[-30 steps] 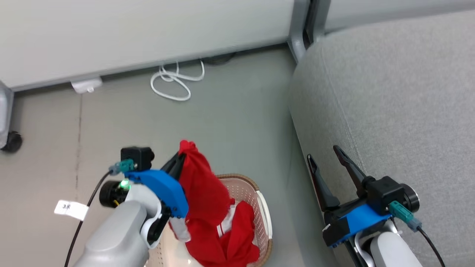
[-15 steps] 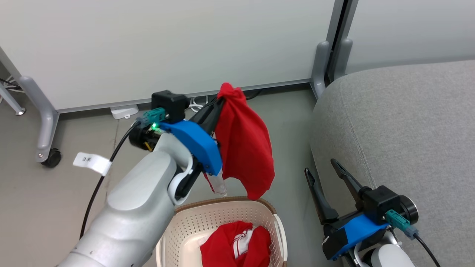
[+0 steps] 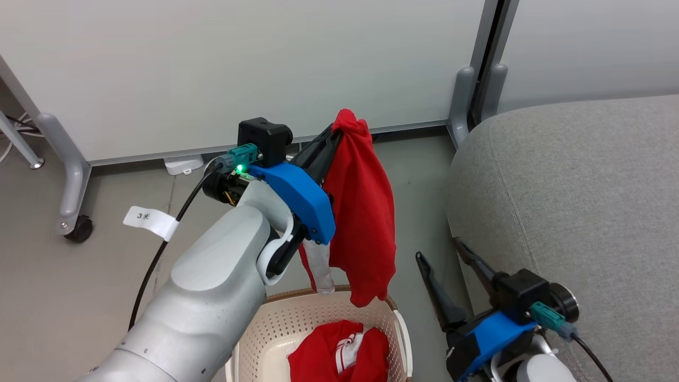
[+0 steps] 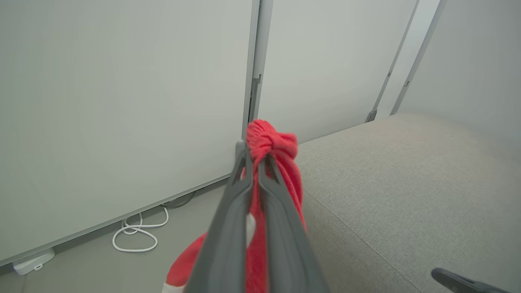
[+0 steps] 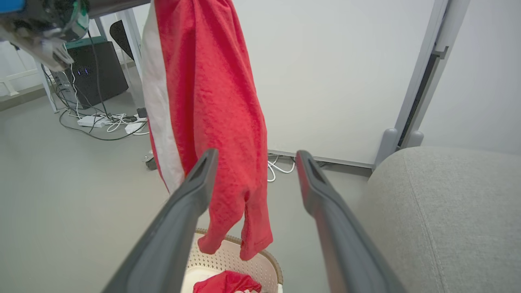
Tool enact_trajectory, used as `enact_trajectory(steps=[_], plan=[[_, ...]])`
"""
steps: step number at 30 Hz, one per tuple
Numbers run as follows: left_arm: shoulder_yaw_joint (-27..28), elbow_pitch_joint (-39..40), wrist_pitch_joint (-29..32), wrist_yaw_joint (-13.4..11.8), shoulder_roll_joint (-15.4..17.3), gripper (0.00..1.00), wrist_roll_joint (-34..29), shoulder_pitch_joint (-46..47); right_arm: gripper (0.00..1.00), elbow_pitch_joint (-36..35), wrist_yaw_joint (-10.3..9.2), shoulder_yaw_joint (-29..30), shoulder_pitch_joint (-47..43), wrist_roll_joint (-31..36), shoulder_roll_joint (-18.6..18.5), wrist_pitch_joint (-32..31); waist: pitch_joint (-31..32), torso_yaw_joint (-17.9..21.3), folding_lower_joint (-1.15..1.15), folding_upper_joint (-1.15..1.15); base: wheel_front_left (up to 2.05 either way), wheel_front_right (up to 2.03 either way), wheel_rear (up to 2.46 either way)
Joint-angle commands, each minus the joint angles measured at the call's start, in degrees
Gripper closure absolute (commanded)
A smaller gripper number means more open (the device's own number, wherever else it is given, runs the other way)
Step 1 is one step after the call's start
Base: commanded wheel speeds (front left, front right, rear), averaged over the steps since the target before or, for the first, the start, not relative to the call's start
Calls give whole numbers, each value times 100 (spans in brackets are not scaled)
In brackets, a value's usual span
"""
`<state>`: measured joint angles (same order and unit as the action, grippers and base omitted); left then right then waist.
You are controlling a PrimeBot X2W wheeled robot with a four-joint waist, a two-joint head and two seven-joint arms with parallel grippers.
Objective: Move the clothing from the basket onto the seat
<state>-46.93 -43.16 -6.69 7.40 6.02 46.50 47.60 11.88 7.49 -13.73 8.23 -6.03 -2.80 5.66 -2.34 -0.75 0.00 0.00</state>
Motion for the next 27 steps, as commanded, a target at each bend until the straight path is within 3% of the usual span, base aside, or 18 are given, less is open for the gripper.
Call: enact_trajectory(steps=[1,14,27], plan=[[-19,-16,-39,10,-8,100,39,94,0,37,1,-69,114,-27,-16,-58,-11,3,0,0,0,0,0],[-298,127,-142,10,-126,100,83,45,0,1116,1,-408,1198,-139,-16,-511,-83,-108,0,0,0,0,0],[-690,360,-70,10,-237,100,138,172,0,2720,1,-1155,2171,-979,-16,-321,21,-259,0,0,0,0,0]])
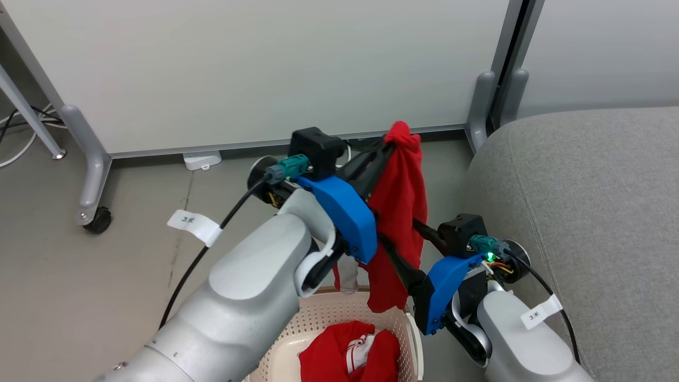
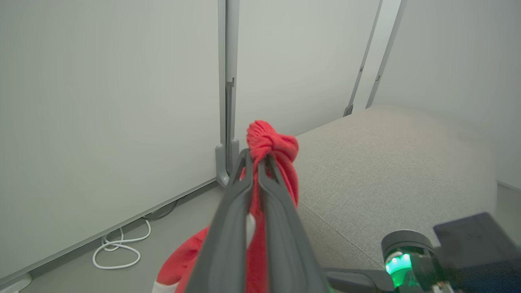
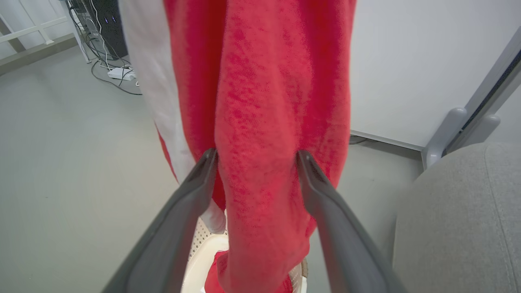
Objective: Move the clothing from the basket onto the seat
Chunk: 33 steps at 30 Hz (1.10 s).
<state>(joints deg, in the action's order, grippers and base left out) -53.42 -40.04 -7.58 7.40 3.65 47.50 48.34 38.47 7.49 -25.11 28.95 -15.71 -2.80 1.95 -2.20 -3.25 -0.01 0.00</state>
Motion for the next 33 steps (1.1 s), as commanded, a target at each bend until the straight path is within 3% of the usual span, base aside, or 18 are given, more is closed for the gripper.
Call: enact_trajectory(steps=[1,11,12,13,14,33], plan=[[-94,110,18,10,-14,100,40,106,0,172,1,-46,158,-49,-17,90,15,-20,1,0,0,0,0],[-499,573,57,10,-65,100,181,74,0,779,1,-38,407,-180,-16,463,89,-34,1,0,0,0,0],[-519,592,56,2,-64,100,191,68,51,816,1,-32,414,-189,-16,497,98,-22,1,0,0,0,0],[-531,605,51,-15,-68,100,192,63,81,836,1,-29,420,-200,-16,558,106,-8,1,0,0,0,0],[-542,612,47,-32,-69,100,195,62,100,857,1,-37,418,-214,-16,583,111,8,1,0,0,0,0],[-468,409,-84,-148,73,100,256,43,100,1076,1,-57,529,-300,-16,861,95,160,1,0,0,0,0]])
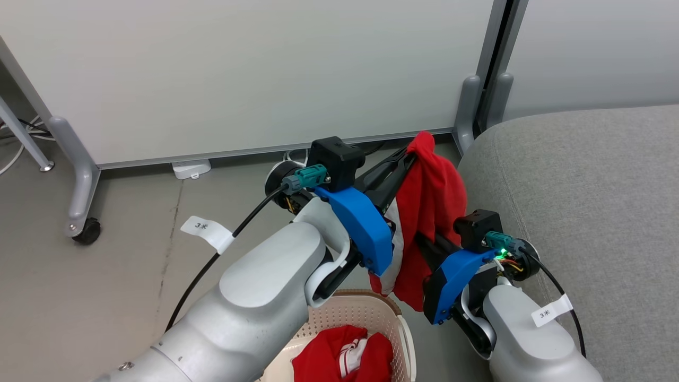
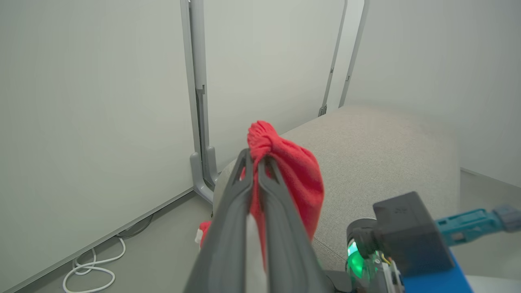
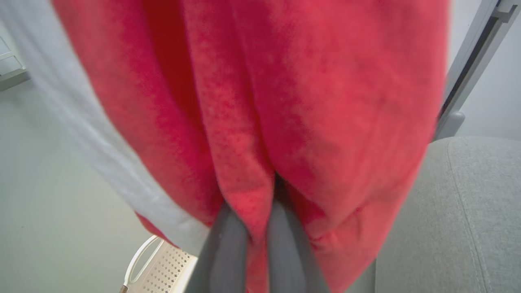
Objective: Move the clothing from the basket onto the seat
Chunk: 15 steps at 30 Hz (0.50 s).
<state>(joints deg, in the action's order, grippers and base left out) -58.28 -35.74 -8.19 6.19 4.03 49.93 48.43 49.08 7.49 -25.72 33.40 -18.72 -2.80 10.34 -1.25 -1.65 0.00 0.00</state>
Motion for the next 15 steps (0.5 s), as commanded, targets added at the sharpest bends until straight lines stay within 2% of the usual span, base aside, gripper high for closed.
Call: enact_trajectory(steps=[1,2,3,4,5,10,15], plan=[[28,-35,-26,-30,45,100,23,27,100,17,1,1,85,-5,-16,27,-3,6,0,0,0,0,0],[39,-42,-41,-46,56,82,28,21,100,5,1,-2,89,-10,-16,29,-6,15,0,0,0,0,0],[44,-45,-68,-53,68,51,22,16,100,-11,1,-6,90,-15,-16,26,-9,25,0,0,0,0,0],[46,-45,-99,-53,84,3,9,4,100,-23,1,-10,91,-22,-16,28,-11,35,0,0,0,0,0],[34,-14,-203,-53,111,0,-60,16,100,-37,1,-22,94,-24,-16,27,-13,51,0,0,0,0,0],[152,161,-600,-6,389,0,-185,-295,100,-136,1,-97,85,-82,-16,49,-40,147,0,0,0,0,0],[555,454,-700,-26,730,0,-261,-843,100,-244,1,-138,82,-58,-16,79,-94,251,0,0,0,0,0]])
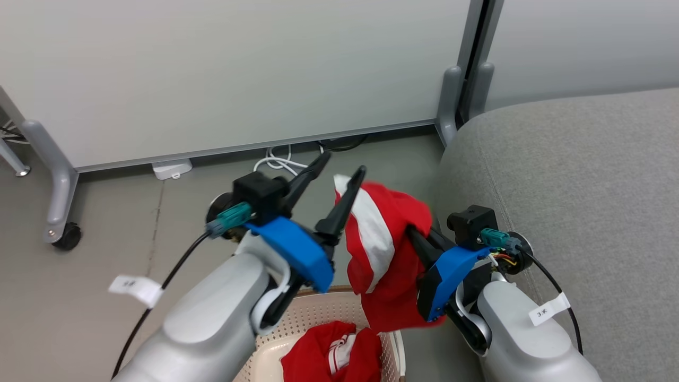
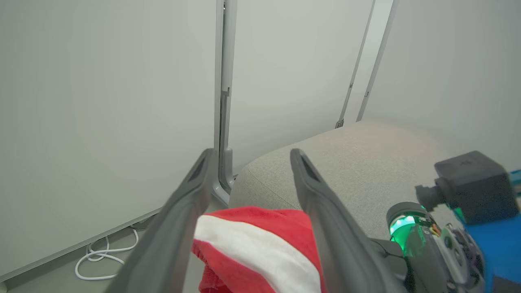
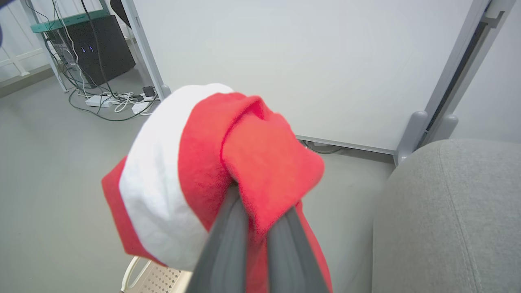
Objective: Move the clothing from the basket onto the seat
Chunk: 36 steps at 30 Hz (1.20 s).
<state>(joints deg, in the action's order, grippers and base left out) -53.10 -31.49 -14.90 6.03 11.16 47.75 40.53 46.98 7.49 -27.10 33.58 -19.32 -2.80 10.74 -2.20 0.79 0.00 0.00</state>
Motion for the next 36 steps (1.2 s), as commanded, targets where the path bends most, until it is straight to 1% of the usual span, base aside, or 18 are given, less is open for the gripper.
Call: enact_trajectory(steps=[1,5,11,16,20,24,30,33,34,36], plan=[[229,178,-34,-45,102,0,-117,-182,100,-85,1,-6,47,-4,-16,52,-17,38,0,0,0,0,0],[973,620,-31,-222,412,0,-446,-992,100,-279,1,20,-60,0,-16,66,-76,183,0,0,0,0,0],[2162,1279,-30,-437,694,0,-1047,-2111,100,-667,1,109,-207,106,-17,53,-174,559,0,0,0,0,0],[3178,1901,-30,-555,691,0,-1618,-3014,100,-1124,1,250,-398,262,-16,-8,-261,965,0,0,0,0,0],[3751,2291,-31,-556,579,0,-2031,-3608,100,-1567,2,436,-625,440,-16,-123,-327,1309,0,0,0,0,0],[4096,2507,-31,-423,439,0,-2283,-3969,100,-2030,1,662,-917,569,-15,-326,-377,1622,0,0,0,0,0],[4346,2672,-31,-195,191,0,-2526,-4198,100,-2749,1,911,-1420,674,-14,-609,-413,2117,0,0,0,0,0],[4418,2684,-31,-113,152,0,-2628,-4258,100,-3076,2,997,-1661,669,-14,-718,-441,2361,0,0,0,0,0],[4418,2684,-31,-113,152,0,-2628,-4258,100,-3076,2,997,-1661,669,-14,-718,-441,2361,0,0,0,0,0],[4443,2681,-31,-72,137,0,-2677,-4255,100,-3257,2,1060,-1798,654,-14,-781,-465,2505,0,0,0,0,0]])
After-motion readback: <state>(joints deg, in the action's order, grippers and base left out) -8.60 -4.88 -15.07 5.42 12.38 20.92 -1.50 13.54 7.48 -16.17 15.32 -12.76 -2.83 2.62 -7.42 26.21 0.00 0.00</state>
